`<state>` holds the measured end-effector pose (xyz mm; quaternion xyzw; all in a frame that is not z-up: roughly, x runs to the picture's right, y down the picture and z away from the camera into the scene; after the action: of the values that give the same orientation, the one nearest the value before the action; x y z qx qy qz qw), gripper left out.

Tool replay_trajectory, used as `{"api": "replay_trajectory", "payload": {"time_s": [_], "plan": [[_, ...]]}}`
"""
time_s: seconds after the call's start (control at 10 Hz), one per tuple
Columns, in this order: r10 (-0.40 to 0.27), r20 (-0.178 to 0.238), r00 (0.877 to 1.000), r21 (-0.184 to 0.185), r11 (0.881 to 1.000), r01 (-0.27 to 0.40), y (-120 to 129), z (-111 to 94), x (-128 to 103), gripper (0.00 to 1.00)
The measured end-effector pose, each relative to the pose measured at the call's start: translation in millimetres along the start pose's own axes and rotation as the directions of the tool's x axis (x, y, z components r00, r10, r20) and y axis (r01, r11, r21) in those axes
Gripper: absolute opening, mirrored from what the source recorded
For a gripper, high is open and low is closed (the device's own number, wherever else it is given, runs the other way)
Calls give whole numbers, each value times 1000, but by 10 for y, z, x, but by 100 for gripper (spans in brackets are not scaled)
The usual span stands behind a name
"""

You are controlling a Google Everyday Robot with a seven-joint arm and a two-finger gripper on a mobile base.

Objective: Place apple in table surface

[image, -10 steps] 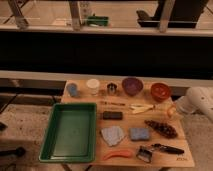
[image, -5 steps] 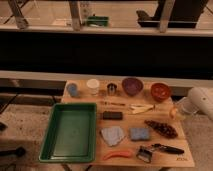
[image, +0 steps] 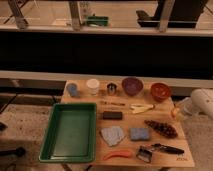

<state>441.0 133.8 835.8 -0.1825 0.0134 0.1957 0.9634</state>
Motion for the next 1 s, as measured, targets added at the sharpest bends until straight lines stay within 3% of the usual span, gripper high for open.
{"api": "replay_trajectory", "payload": {"time_s": [1.0], "plan": [[-32, 67, 997, -25, 999, 34, -29, 289, -214, 0]]}}
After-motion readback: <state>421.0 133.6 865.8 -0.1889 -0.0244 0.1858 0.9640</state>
